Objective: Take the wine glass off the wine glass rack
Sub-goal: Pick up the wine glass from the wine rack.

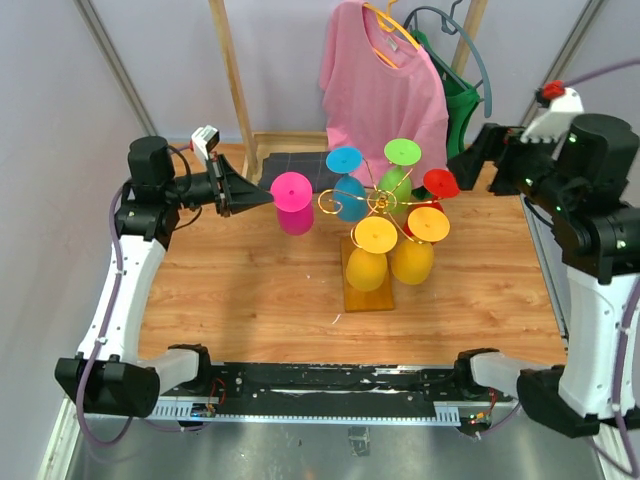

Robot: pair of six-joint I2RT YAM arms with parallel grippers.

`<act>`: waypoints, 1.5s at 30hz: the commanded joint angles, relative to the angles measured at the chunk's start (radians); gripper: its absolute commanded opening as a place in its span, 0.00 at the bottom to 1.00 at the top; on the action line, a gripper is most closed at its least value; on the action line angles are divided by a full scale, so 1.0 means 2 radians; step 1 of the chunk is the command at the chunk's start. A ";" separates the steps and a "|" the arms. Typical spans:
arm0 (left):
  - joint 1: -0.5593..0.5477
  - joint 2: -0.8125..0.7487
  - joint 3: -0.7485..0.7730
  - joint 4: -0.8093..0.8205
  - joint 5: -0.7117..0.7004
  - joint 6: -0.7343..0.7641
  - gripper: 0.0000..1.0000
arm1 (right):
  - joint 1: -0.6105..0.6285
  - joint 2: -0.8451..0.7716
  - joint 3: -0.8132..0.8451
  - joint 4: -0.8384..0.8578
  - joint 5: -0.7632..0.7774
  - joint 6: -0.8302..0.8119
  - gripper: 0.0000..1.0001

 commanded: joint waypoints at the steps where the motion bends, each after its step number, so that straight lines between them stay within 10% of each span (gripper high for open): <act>1: 0.016 0.006 0.026 -0.003 0.020 0.027 0.00 | 0.099 0.045 0.044 0.014 0.079 0.007 0.99; 21: 0.082 0.029 0.042 0.191 0.052 -0.081 0.00 | 0.265 0.249 0.211 0.079 0.071 0.003 0.99; 45: 0.082 0.037 0.028 0.344 0.008 -0.269 0.00 | 0.408 0.128 -0.132 0.396 0.174 -0.254 0.98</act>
